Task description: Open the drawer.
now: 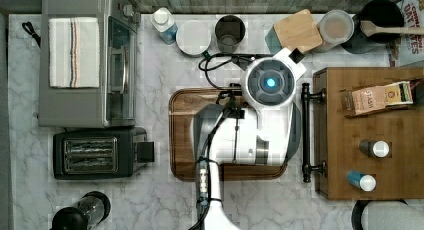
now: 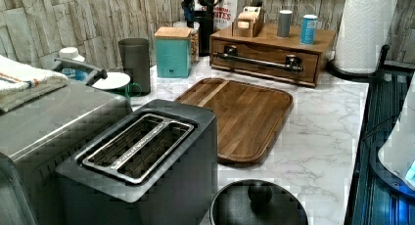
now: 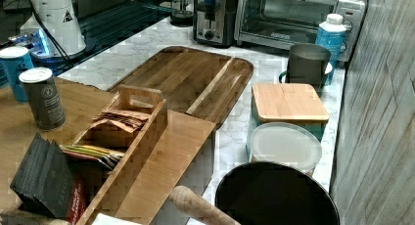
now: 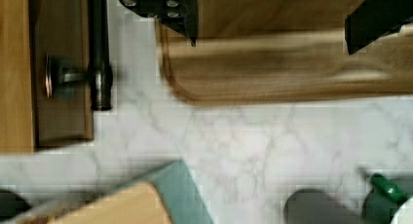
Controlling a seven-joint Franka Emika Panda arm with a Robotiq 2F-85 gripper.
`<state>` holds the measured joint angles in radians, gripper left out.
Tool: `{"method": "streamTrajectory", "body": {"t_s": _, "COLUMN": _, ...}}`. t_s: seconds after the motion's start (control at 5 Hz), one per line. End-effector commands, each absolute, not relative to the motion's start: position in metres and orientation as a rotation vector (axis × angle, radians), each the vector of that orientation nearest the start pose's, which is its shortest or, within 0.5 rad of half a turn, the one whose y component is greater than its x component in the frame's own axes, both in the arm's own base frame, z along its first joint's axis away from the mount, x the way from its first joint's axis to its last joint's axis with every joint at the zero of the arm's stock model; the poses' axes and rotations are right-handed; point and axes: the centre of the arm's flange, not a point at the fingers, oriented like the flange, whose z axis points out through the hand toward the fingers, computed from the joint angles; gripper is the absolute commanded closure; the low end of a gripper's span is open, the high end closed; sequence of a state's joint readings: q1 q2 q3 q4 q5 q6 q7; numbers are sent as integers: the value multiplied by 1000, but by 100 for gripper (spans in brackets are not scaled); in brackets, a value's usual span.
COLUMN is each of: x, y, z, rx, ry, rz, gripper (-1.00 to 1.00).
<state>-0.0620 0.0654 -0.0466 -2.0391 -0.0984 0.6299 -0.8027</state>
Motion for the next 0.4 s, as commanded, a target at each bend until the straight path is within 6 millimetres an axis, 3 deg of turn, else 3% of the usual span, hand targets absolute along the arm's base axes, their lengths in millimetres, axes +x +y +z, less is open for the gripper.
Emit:
{"method": "streamTrajectory", "body": {"t_s": 0.2, "x": 542, "y": -176, "z": 387, "rx": -3315, "ry": -46, "rz": -52, "gripper": -100}}
{"method": "streamTrajectory", "body": {"t_s": 0.4, "x": 533, "y": -184, "z": 383, "rx": -3338, "ry": -33, "rz": -151, "gripper": -100}}
